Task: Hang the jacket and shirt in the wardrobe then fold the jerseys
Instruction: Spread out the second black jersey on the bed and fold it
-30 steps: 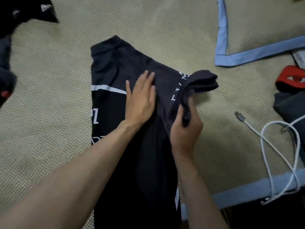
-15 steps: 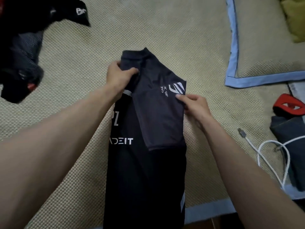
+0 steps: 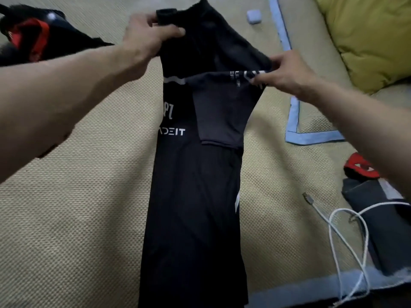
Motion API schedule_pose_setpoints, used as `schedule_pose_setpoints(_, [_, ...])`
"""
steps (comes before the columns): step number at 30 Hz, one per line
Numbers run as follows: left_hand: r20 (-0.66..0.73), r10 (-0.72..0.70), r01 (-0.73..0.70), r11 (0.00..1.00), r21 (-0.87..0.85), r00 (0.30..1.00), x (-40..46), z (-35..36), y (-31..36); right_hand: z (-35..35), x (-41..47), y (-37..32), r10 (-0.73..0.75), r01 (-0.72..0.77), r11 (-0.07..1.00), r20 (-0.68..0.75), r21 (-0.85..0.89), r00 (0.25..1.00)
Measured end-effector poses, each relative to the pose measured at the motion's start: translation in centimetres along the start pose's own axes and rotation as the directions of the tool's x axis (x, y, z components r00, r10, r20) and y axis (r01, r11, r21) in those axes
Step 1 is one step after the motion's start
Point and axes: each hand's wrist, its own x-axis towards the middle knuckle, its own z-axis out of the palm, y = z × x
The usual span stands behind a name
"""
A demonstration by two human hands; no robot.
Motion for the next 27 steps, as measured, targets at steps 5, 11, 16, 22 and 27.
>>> schedule_pose_setpoints(5, [0.389,0.204,-0.371,0.827,0.423,0.898,-10.0,-3.0,1.6,2.6,-9.2,1.2,-0.227,0.231,0.945,0.044,-0.230,0.973])
schedule_pose_setpoints(11, [0.874,-0.149,-0.751,0.458,0.476,0.463,-29.5,-5.5,-6.7,11.2,-26.3,8.9,-0.323,0.454,0.823,0.377,-0.341,0.868])
schedule_pose_setpoints(16, [0.833,-0.465,-0.638,0.552,0.537,0.298,-36.3,-5.1,-12.7,13.3,-31.2,10.1,-0.155,0.418,0.844,0.594,-0.335,0.789])
schedule_pose_setpoints(22, [0.484,-0.184,-0.370,0.439,0.819,0.855,-21.8,-0.2,-12.3,14.9,-20.5,7.4,-0.128,0.199,0.903,0.204,-0.382,0.971])
schedule_pose_setpoints(27, [0.379,-0.516,-0.150,0.430,0.890,0.768,-12.0,2.8,-11.3,15.6,-10.4,7.1,0.187,-0.046,0.919,0.330,-0.392,0.926])
